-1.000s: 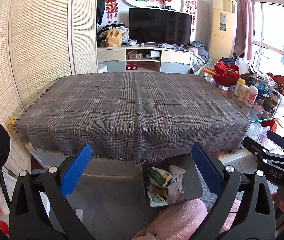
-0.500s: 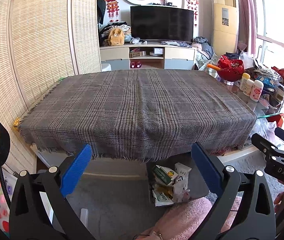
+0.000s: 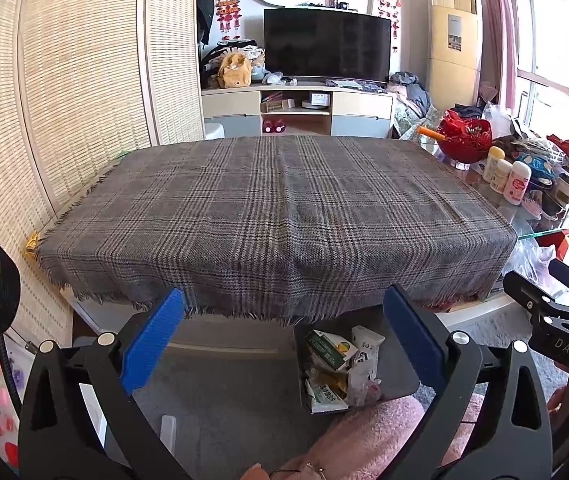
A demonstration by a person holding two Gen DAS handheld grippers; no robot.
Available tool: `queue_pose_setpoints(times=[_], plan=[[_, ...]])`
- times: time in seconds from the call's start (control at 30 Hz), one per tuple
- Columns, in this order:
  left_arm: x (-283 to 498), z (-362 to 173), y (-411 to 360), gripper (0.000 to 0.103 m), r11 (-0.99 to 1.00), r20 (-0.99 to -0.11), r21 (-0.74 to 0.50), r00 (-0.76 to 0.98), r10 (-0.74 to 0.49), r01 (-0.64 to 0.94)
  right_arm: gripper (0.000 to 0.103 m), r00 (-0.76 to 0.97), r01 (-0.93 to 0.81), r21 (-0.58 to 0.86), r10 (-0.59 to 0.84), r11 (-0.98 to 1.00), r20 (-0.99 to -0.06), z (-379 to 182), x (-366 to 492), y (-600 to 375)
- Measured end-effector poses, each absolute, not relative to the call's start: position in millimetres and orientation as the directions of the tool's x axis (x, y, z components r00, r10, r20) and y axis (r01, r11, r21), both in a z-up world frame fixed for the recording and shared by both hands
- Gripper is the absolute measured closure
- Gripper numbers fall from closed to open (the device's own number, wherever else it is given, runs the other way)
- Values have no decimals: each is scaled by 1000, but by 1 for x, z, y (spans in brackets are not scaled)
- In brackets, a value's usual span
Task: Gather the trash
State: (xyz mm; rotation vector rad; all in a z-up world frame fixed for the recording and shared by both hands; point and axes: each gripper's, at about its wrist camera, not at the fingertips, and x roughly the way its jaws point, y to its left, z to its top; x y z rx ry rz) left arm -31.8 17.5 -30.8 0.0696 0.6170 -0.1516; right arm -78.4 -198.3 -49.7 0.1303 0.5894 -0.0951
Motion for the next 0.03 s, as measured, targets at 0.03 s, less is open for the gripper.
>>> queue_pose_setpoints(times=[0.03], plan=[[-31, -31, 18, 8, 987, -583, 17, 803, -120, 160, 3, 827, 126, 95, -52, 987, -559, -50, -78, -198]])
